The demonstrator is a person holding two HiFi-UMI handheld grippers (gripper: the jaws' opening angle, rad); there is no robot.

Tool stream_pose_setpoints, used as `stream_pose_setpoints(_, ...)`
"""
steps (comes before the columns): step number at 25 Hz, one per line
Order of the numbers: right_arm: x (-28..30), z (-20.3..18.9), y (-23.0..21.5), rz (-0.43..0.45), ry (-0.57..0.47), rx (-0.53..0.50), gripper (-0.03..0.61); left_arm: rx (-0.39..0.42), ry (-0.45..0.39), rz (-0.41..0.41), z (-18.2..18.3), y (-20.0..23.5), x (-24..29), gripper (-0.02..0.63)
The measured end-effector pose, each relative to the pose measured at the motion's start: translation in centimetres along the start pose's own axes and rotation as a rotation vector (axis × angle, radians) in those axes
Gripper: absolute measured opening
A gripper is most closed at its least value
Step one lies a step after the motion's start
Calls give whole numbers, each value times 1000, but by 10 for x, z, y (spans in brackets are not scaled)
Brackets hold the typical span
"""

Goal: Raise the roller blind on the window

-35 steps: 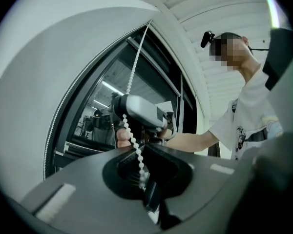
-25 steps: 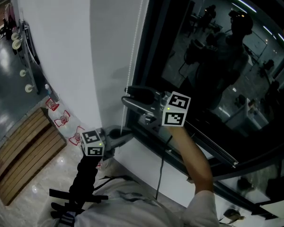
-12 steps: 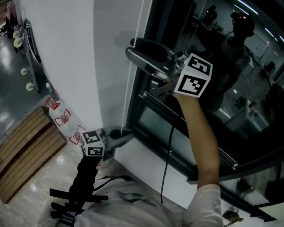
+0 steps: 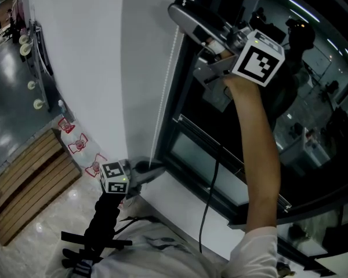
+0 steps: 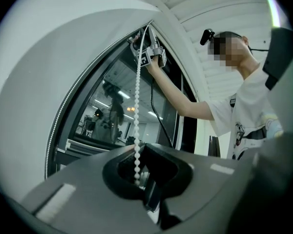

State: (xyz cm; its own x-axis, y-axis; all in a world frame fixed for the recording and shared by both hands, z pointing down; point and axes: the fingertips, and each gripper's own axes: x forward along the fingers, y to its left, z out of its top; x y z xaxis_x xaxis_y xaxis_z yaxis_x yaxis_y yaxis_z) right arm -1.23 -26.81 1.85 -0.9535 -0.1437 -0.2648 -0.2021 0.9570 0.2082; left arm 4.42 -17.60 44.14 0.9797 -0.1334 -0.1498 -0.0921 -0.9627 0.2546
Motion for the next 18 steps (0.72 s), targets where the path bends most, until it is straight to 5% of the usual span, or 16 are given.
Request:
stream_pose_setpoints(5,2,13,-5,-16,-14,-8,120,-3,-1,1,-1,-1,0,-2)
stream_pose_setpoints(9,0,14,-10,-51,-19,1,21,-2,1,1,-3,0,-1,-2)
stream_pose_setpoints(14,-4,10,-13,-54,-14,92,17,-12,8,0,-5,2,-2,-2)
stream_pose_setpoints(18,-9,9,-10,-59,6,59,15,-22,12,-7,-8,4,0,-2)
